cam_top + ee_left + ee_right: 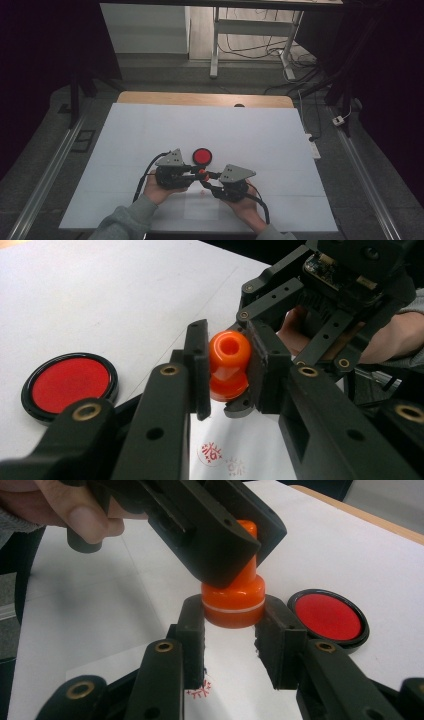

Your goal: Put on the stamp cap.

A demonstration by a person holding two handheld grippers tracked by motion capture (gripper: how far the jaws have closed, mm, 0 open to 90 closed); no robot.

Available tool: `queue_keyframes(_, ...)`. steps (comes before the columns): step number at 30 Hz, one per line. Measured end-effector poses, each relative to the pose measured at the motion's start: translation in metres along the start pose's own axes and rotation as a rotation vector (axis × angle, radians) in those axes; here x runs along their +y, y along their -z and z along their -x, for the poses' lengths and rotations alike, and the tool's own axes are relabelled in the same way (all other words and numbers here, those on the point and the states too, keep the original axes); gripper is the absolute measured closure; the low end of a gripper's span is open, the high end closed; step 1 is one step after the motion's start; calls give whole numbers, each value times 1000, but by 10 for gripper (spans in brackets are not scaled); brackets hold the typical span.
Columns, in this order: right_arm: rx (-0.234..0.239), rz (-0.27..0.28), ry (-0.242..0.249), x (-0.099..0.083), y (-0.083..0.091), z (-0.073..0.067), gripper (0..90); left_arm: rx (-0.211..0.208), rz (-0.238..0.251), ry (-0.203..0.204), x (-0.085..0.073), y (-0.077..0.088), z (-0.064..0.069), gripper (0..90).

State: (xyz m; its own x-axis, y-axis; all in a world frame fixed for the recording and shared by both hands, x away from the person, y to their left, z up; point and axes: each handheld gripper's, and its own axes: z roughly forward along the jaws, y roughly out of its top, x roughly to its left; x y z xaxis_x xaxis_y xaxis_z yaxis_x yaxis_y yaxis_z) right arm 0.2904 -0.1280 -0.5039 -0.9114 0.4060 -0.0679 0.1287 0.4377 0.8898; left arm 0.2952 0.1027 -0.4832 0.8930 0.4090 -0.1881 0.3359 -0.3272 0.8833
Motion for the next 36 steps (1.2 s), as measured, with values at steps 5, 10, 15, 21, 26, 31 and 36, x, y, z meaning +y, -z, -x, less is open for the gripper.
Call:
queue_keyframes(5, -5, -10, 19, 2, 1, -1, 651, -9, 12, 11, -2, -1, 0, 731)
queue_keyframes(10, -6, -19, 21, 1, 1, -1, 651, -8, 13, 11, -4, -2, 0, 731)
queue_keyframes(15, 0, -16, 17, 1, 1, -1, 650, -4, 13, 10, -4, -2, 1, 731)
queue_keyframes(21, 6, -9, 12, 0, 0, 0, 647, 3, 1, 10, -3, -2, 1, 730)
queue_keyframes(26, 11, -4, 6, -1, 1, 1, 640, 6, 2, 7, -2, -2, 1, 729)
queue_keyframes(31, 12, 9, 1, -1, 1, 2, 614, 7, 4, 3, -1, -2, 2, 730)
queue_keyframes(36, 4, 4, -7, -1, 2, 3, 564, 10, 10, 3, -1, -1, 2, 729)
